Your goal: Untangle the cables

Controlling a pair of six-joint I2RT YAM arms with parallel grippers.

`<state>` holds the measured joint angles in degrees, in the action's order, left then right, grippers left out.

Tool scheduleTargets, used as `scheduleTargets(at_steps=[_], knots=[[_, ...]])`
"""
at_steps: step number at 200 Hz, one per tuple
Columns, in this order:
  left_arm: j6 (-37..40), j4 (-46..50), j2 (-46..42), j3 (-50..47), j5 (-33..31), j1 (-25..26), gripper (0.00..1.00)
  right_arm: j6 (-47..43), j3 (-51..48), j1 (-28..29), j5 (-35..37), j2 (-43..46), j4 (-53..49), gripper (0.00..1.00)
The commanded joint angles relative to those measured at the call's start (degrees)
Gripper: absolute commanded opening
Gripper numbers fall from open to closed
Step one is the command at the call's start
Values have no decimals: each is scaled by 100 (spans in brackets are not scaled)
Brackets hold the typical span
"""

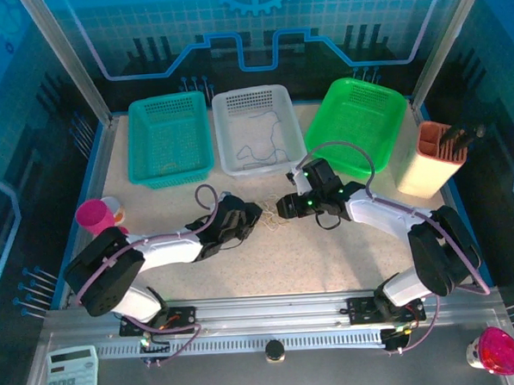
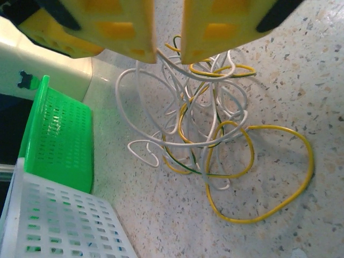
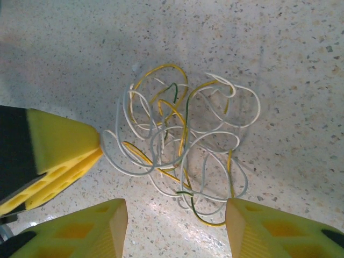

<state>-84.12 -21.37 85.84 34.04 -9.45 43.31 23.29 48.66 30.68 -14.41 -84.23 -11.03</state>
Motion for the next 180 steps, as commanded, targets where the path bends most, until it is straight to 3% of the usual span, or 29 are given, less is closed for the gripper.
scheduleTargets(at_steps=[1, 22, 101, 140, 180], knots=[[152, -167, 54, 212, -78, 37, 11, -91, -50, -53, -223, -58, 221, 53], [357, -66, -66, 268, -33, 40, 0, -110, -100, -53, -268, -77, 330, 52], [1314, 659, -728, 992, 1087, 30, 0, -73, -187, 26, -339, -478, 832, 53], [2076, 1540, -1071, 1185, 771, -33, 0, -6, -183, 7, -251, -688, 952, 52], [4033, 2983, -727, 1787, 406, -239, 32, -60, -163, -19, -172, -431, 812, 52]])
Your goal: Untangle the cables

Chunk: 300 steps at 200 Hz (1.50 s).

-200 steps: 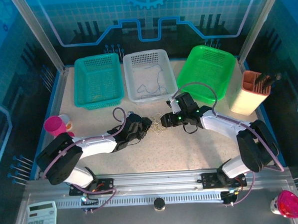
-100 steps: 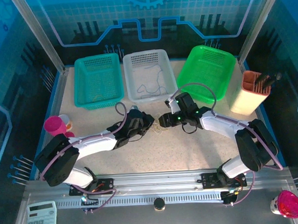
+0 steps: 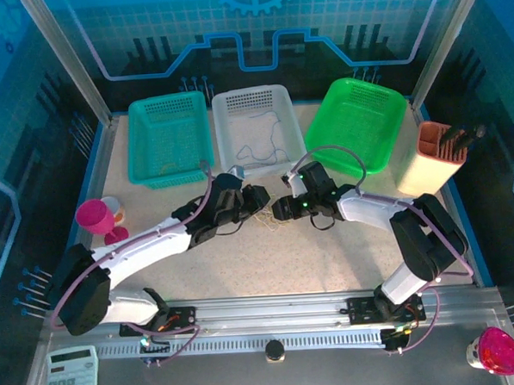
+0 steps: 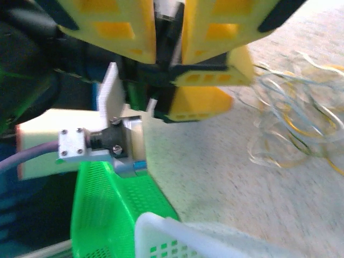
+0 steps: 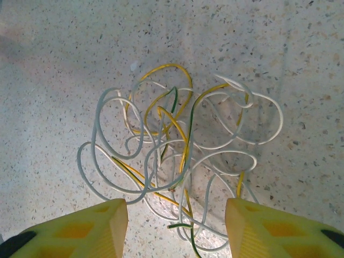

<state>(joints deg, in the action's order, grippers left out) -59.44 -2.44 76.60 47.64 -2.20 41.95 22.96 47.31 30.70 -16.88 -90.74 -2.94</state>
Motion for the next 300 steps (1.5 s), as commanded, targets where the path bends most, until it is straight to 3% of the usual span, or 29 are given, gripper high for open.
scheduleTargets(at_steps=[1, 59, 91, 152, 214, 300], knots=[[1614, 1102, 215, 438, -322, -106, 32, -32, -24, -21, 77, 226, -5, 52], [3604, 1534, 1198, 1245, -424, -121, 38, -59, -219, -117, 176, 609, -162, 52], [3825, 1772, 1467, 1576, -373, -143, 43, -37, -392, -195, 186, 823, -215, 52], [4527, 1512, 773, 840, -10, -141, 66, -121, -331, -373, 101, 900, -392, 53], [5217, 1696, 1020, 989, 380, -136, 54, 96, -205, -373, -87, 445, -112, 52], [5381, 1747, 1609, 1177, 421, -143, 53, 139, -187, -373, -106, 417, -93, 52]])
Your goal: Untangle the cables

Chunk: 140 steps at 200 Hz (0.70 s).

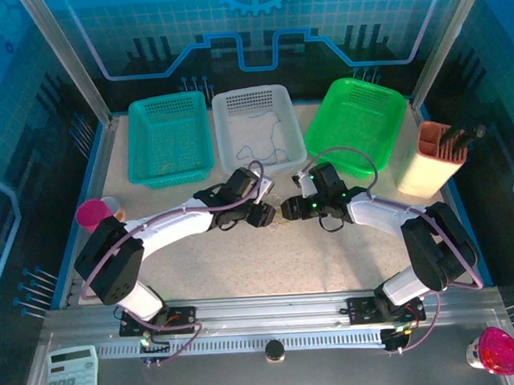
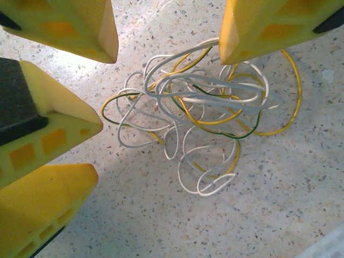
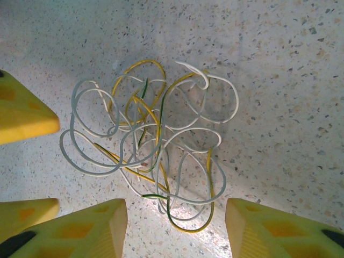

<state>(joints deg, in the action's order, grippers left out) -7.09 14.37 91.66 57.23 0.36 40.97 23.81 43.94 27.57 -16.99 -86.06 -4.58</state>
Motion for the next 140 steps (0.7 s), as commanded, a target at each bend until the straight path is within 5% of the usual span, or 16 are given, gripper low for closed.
scheduleTargets(at_steps=[1, 89, 140], knots=[[147, 66, 109, 222, 166, -45, 53, 58, 150, -60, -94, -51, 67, 52], [7, -123, 492, 226, -104, -45, 41, 40, 291, -66, -99, -113, -12, 52], [-108, -170, 346, 218, -187, -45, 15, 48, 322, -60, -85, -128, -27, 52]])
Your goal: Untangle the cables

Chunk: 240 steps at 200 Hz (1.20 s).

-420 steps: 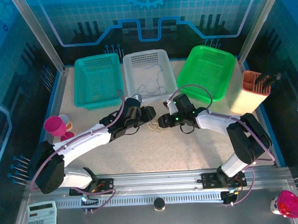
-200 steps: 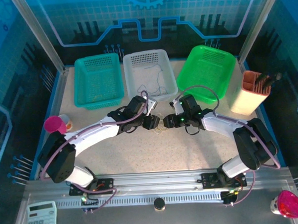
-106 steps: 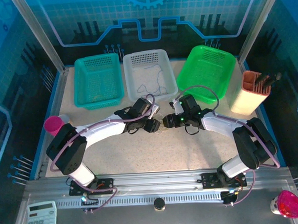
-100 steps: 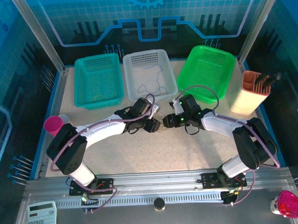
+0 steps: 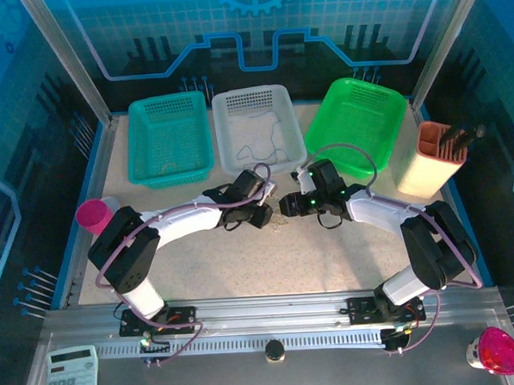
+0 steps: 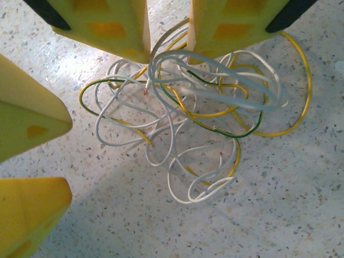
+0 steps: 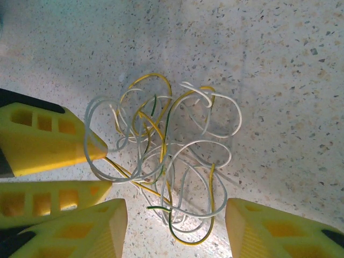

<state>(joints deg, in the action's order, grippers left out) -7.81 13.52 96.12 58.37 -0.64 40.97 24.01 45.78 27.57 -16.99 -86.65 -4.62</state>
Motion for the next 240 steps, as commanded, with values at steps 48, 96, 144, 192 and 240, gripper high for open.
scheduleTargets(at_steps=[48, 96, 144, 192, 240], knots=[[-387, -261, -786, -141, 88, -44, 0, 169, 138, -46, -220, -200, 149, 52], [-1018, -821, -1470, -651, 407, -42, 0, 322, 271, 29, -252, -412, 270, 52], [-1808, -1385, -1930, -1058, 894, -115, 0, 468, 170, 45, -162, -636, 486, 52], [-2772, -2393, -2277, -1529, 1187, -269, 0, 561, 30, 46, -135, -844, 664, 52], [-3211, -3028, -2526, -1823, 1079, -347, 0, 501, -62, 27, -73, -763, 597, 51]])
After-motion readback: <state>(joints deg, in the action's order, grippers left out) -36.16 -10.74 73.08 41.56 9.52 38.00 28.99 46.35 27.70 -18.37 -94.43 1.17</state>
